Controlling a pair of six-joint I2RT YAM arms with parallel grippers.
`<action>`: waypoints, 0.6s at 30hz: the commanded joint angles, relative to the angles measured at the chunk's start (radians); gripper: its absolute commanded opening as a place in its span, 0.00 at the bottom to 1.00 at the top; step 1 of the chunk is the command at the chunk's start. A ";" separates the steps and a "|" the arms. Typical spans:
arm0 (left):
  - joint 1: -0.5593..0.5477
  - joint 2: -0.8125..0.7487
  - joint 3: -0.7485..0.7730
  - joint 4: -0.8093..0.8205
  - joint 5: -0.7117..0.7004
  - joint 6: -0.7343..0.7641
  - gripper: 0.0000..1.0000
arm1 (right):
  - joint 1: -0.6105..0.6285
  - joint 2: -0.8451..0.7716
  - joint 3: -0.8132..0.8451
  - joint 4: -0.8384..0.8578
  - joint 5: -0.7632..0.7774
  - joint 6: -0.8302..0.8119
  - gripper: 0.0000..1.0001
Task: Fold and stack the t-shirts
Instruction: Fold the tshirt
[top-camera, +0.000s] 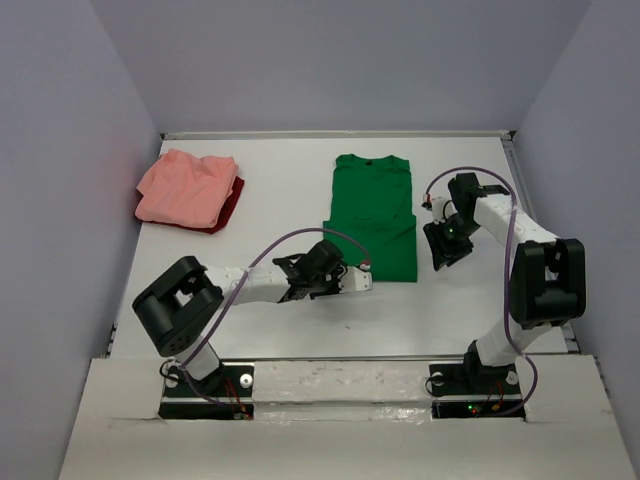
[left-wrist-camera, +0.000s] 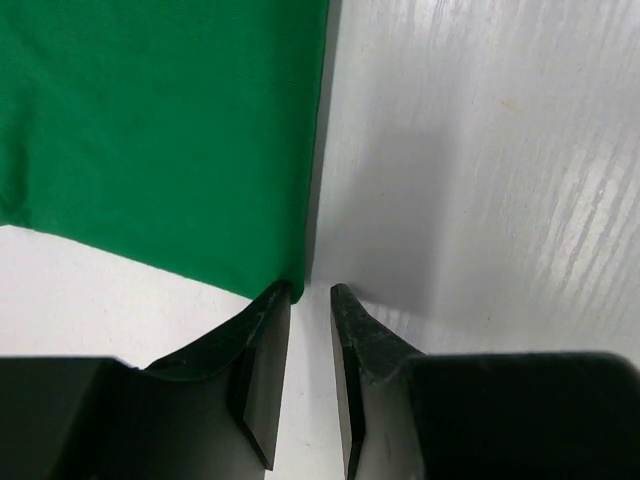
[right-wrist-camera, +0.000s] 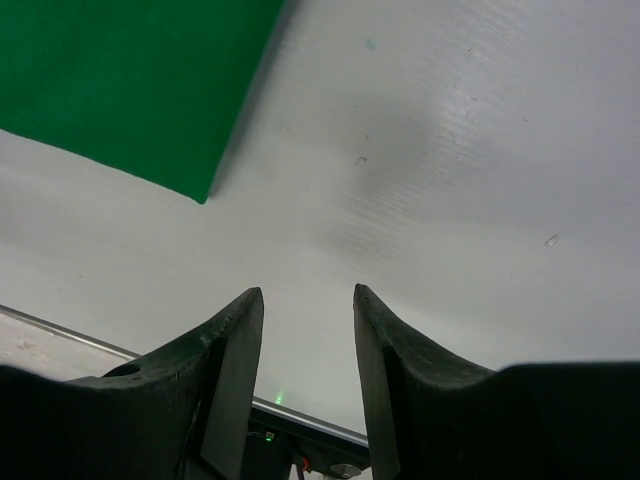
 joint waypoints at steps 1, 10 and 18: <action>-0.006 0.054 0.001 0.064 -0.023 0.038 0.36 | 0.001 0.025 0.008 0.015 0.020 -0.018 0.47; -0.006 0.106 0.032 0.067 -0.008 0.027 0.20 | 0.001 0.050 0.009 0.018 0.017 -0.029 0.47; -0.006 0.070 0.053 0.024 -0.012 0.024 0.00 | 0.010 0.031 0.020 -0.041 -0.106 -0.046 0.47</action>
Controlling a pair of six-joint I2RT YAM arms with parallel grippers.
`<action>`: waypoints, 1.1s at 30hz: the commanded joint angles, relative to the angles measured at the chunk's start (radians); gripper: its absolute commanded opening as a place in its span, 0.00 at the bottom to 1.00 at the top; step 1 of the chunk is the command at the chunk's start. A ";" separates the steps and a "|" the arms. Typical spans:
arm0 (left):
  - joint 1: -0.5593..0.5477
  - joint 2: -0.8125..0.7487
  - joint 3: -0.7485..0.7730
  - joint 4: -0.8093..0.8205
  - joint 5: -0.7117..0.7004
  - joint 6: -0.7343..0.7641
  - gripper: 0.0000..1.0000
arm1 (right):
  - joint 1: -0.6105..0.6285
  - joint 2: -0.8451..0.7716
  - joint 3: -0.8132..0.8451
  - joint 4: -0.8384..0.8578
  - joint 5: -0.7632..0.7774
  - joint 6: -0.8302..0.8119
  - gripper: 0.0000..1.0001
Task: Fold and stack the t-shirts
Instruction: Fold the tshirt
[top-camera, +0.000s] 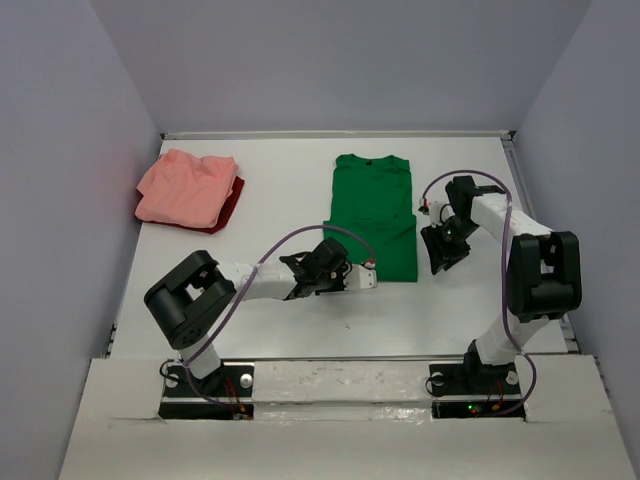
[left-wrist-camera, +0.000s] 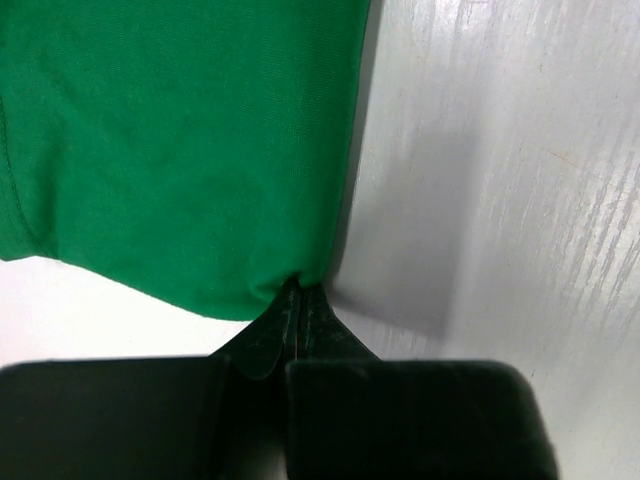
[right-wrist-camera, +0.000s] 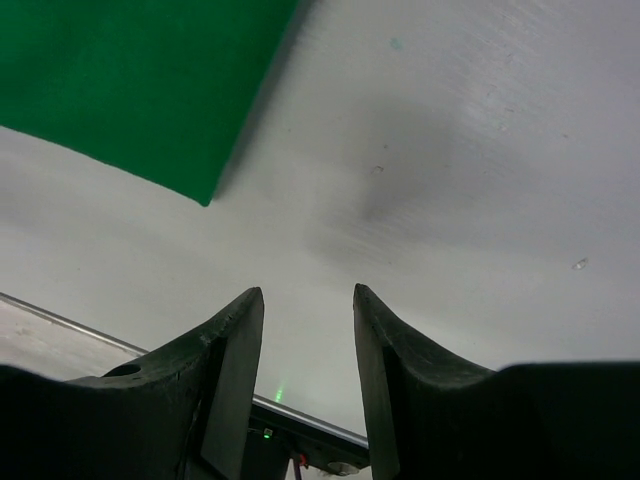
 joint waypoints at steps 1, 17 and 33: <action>-0.004 -0.019 0.022 -0.051 0.006 -0.010 0.00 | 0.009 -0.022 0.016 -0.037 -0.103 -0.016 0.47; -0.006 -0.078 0.029 -0.038 -0.008 -0.066 0.00 | 0.081 0.101 -0.004 0.014 -0.272 0.049 0.46; -0.006 -0.112 0.013 -0.018 -0.040 -0.085 0.00 | 0.081 0.198 0.033 0.074 -0.235 0.101 0.45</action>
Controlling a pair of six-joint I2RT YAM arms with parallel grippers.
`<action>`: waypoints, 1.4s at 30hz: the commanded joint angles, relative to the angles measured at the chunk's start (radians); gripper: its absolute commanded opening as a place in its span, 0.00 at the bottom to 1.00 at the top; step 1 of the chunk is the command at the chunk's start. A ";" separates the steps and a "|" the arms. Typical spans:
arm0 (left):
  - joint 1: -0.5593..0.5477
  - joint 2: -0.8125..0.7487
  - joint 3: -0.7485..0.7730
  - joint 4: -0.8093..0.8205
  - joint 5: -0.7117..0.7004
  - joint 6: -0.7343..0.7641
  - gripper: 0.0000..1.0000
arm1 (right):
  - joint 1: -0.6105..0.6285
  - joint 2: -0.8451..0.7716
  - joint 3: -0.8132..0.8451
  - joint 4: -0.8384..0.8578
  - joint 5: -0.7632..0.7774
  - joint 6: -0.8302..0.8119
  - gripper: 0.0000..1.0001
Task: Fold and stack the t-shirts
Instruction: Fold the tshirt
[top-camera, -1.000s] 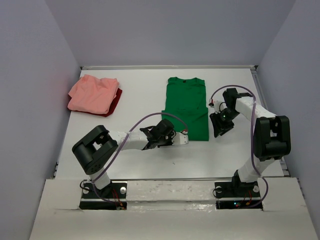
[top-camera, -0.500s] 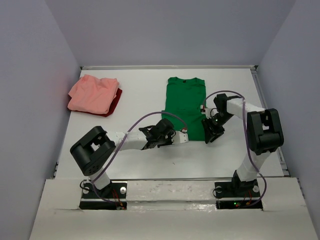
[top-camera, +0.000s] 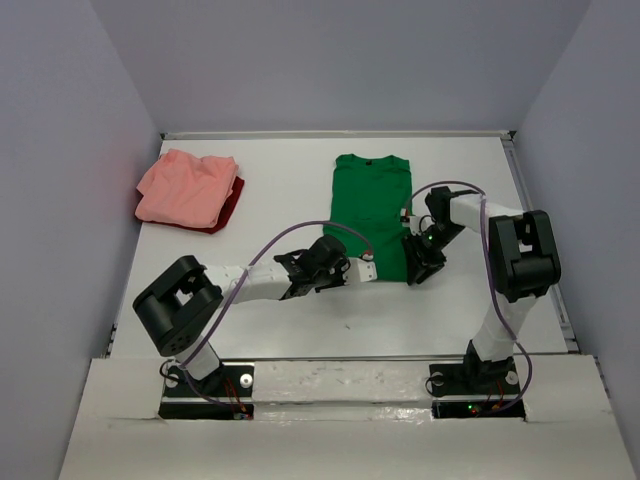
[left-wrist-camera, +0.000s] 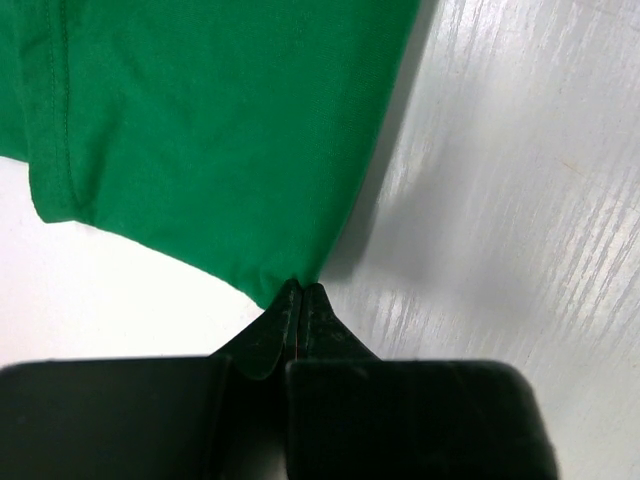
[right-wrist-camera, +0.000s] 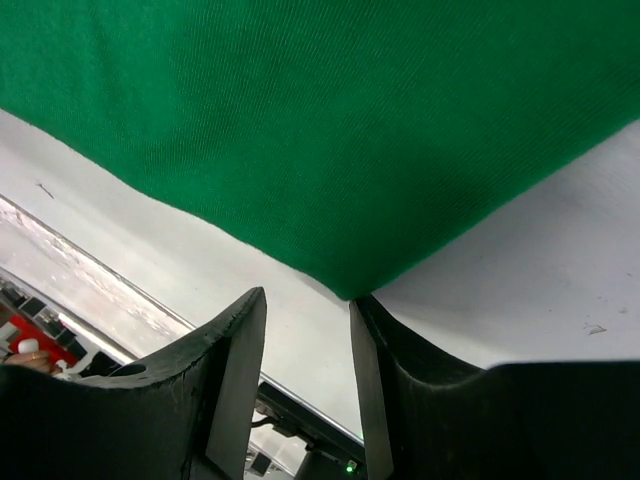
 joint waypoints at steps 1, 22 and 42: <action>-0.004 -0.045 0.006 0.013 -0.011 -0.008 0.00 | 0.002 0.023 0.029 0.054 0.021 0.009 0.45; -0.006 -0.044 0.009 -0.002 -0.021 -0.002 0.00 | 0.002 0.002 -0.014 0.087 0.087 0.020 0.00; -0.006 -0.067 0.040 -0.014 -0.052 0.026 0.00 | 0.002 -0.175 0.113 -0.062 0.107 -0.002 0.00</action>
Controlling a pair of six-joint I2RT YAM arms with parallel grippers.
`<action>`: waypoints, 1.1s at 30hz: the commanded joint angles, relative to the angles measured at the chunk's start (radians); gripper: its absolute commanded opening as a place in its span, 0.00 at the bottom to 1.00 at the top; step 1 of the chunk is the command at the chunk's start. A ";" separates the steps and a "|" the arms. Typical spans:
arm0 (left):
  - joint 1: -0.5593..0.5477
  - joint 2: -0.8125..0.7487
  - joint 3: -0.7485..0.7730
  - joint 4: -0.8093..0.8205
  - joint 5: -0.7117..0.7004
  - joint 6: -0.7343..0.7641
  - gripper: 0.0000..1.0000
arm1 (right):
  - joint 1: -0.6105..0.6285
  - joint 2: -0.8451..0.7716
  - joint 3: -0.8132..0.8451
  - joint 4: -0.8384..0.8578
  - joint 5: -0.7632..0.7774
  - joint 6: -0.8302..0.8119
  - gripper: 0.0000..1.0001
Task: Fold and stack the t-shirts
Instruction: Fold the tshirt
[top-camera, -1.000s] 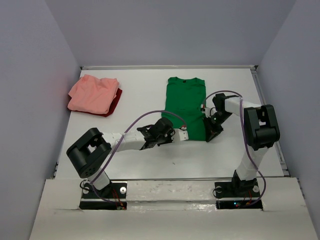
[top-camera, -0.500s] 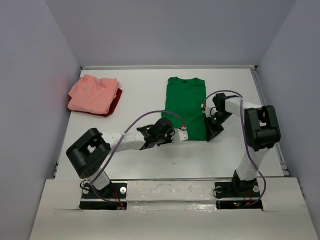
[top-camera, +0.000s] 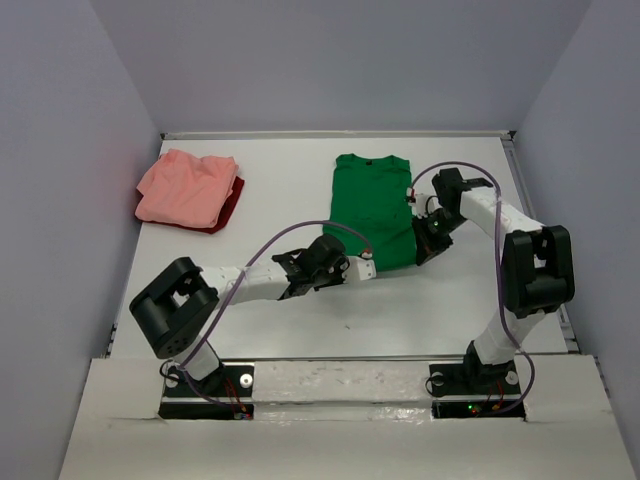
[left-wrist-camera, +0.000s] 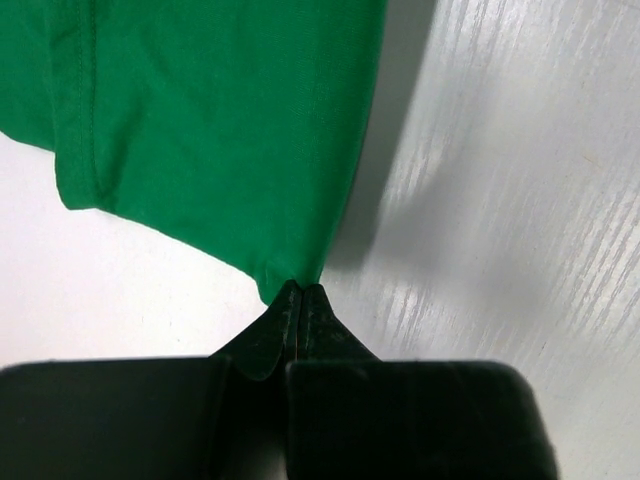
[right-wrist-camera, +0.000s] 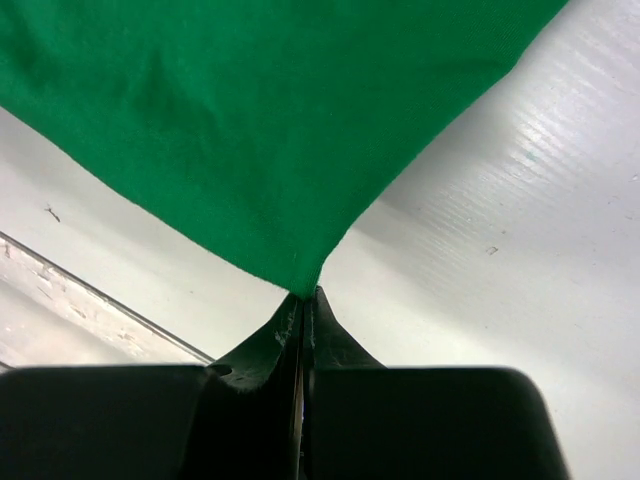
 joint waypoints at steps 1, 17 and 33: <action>-0.006 -0.049 0.035 -0.001 -0.028 0.023 0.00 | 0.003 -0.043 0.043 -0.044 0.026 -0.013 0.00; 0.040 -0.030 0.182 -0.038 -0.014 0.026 0.00 | 0.003 -0.064 0.118 -0.093 0.049 -0.027 0.00; 0.094 0.011 0.282 0.005 -0.115 0.041 0.00 | 0.003 0.019 0.327 -0.112 0.130 -0.021 0.00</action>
